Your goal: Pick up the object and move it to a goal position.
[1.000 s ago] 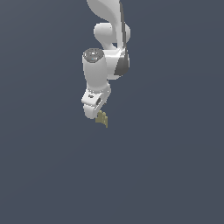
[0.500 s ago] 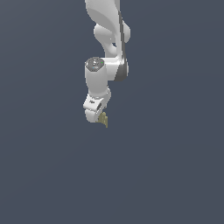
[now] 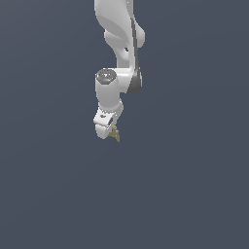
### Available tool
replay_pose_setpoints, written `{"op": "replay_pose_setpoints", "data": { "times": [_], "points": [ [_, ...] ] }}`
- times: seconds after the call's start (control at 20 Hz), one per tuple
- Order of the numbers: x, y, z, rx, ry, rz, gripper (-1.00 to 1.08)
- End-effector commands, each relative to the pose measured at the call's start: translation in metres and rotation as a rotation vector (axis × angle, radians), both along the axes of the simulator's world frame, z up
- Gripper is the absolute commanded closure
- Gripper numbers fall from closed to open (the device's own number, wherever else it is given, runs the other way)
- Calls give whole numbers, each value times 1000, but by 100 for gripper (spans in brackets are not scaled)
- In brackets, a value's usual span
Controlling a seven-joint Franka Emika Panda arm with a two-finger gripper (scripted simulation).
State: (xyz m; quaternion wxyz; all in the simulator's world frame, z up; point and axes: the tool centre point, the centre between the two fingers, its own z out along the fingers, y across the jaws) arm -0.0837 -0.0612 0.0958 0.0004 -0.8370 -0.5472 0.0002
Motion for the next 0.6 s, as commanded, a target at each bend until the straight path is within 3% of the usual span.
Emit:
{"op": "replay_pose_setpoints", "data": {
  "times": [0.0, 0.55],
  "points": [
    [0, 0, 0, 0, -1, 0, 108],
    [4, 0, 5, 0, -1, 0, 108]
  ]
}}
